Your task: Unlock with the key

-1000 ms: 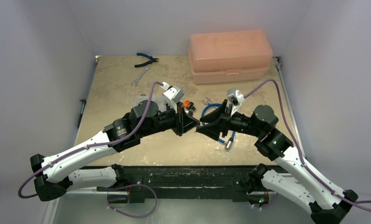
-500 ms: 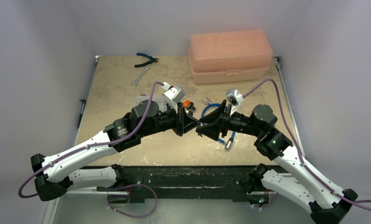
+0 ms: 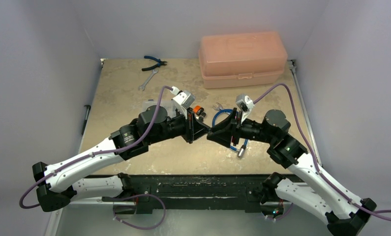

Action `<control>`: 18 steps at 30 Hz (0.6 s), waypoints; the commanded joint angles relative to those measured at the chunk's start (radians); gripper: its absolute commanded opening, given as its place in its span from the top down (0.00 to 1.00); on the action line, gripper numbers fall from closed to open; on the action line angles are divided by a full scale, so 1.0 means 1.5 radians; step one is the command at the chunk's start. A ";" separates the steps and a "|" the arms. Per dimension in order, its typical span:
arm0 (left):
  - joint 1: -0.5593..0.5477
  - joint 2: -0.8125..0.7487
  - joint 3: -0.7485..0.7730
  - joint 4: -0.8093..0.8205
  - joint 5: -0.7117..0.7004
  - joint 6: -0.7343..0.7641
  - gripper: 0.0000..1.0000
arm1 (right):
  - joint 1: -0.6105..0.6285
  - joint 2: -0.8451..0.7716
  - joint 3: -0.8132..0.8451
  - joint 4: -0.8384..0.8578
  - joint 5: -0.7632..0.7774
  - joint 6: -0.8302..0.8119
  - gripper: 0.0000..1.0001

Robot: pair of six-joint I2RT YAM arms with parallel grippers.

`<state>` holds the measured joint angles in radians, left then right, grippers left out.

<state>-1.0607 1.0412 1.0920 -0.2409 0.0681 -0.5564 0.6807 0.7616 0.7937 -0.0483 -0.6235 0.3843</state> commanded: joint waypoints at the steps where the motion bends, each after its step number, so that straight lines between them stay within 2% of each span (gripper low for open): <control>1: 0.004 -0.013 0.025 0.038 0.003 0.000 1.00 | 0.001 0.003 -0.001 0.009 -0.015 -0.009 0.57; 9: 0.003 -0.015 0.021 0.039 0.000 0.000 1.00 | 0.001 0.009 -0.003 0.012 -0.023 -0.008 0.58; 11: 0.004 -0.015 0.021 0.038 -0.001 0.000 1.00 | 0.002 0.010 -0.003 0.013 -0.025 -0.008 0.61; 14: 0.003 -0.015 0.020 0.039 -0.002 -0.001 1.00 | 0.002 0.012 -0.004 0.013 -0.027 -0.008 0.70; 18: 0.004 -0.016 0.018 0.039 -0.005 0.000 1.00 | 0.002 0.012 -0.005 0.014 -0.031 -0.008 0.91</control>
<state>-1.0607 1.0393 1.0920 -0.2413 0.0673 -0.5564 0.6807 0.7792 0.7898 -0.0525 -0.6483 0.3813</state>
